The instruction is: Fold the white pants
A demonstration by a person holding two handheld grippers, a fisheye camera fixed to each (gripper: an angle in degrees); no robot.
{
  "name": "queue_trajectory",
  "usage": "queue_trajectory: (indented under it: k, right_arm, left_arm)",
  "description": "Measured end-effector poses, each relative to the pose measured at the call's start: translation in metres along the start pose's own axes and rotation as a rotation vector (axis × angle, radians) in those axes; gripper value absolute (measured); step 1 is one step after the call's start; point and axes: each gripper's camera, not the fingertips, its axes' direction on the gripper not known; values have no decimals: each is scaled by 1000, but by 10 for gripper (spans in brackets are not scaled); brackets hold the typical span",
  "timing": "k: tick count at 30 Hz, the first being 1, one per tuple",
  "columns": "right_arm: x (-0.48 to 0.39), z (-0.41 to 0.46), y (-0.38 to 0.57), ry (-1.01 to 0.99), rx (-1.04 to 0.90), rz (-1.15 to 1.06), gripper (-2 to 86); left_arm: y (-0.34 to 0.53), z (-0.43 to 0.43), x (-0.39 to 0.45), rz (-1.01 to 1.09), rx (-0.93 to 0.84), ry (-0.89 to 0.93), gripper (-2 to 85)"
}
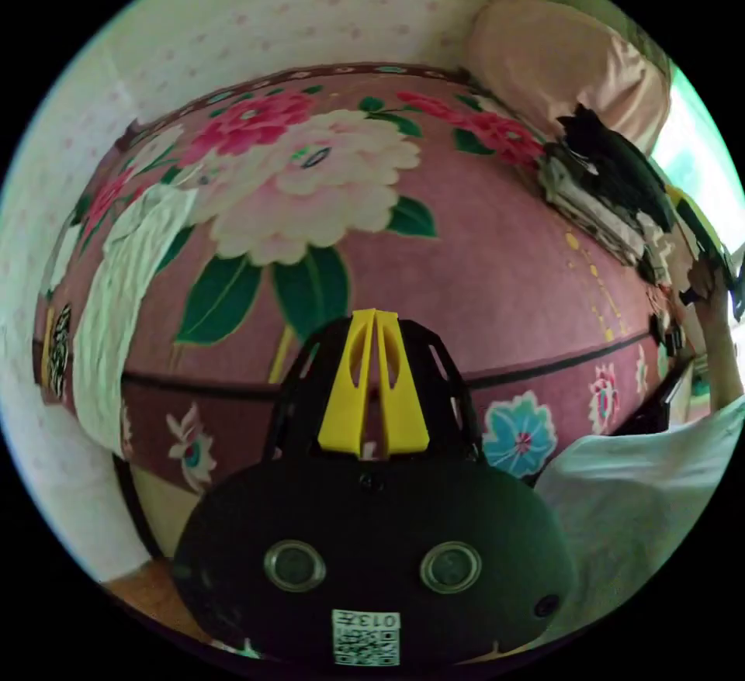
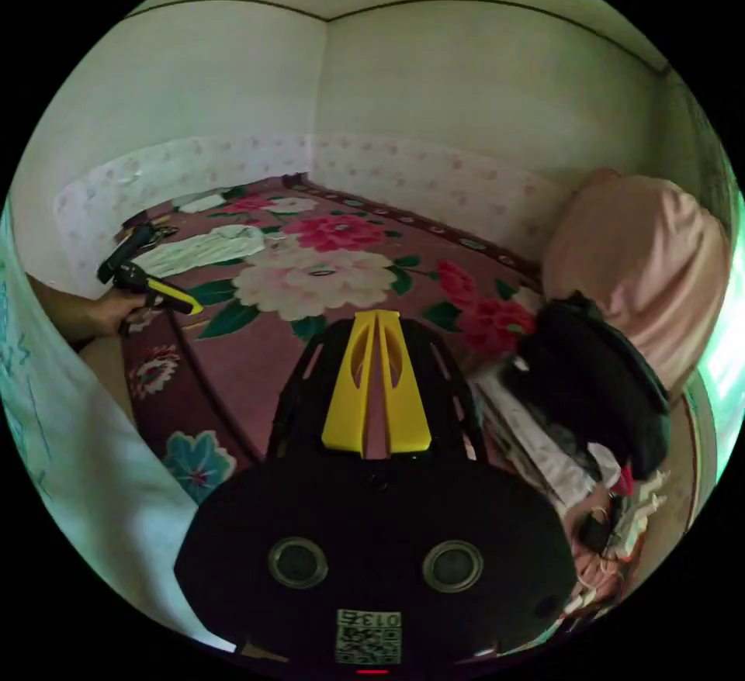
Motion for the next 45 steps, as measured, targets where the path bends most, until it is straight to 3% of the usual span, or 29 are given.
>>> queue_trajectory:
  k: [9,13,19,25,32,35,37,42,45]
  right_arm:
    - [-203,96,-173,-254,-88,-205,-1]
    - [-274,155,-249,-300,-185,-121,0]
    - [-328,239,-351,-342,-281,20,21]
    - [-341,338,-429,-401,-430,151,111]
    - [-340,435,-489,-401,-582,260,116]
    - [-333,466,-509,-387,-628,290,120]
    - [-329,483,-519,-368,-656,307,122]
    - [-334,498,-522,-310,-750,412,111]
    - [-350,482,-527,-190,-787,437,82]
  left_arm:
    - [114,-62,-244,-340,77,-192,-3]
    - [132,-74,-368,-436,140,-172,0]
    - [96,-81,-490,-378,203,-160,46]
    - [34,-48,-569,-283,155,-78,133]
    - [-37,-11,-631,-195,105,-65,149]
    - [-65,10,-656,-130,26,-138,168]
    - [-73,32,-679,-140,-62,-93,186]
    - [-59,39,-695,-159,-72,-118,170]
    - [-50,30,-702,-157,-95,-119,84]
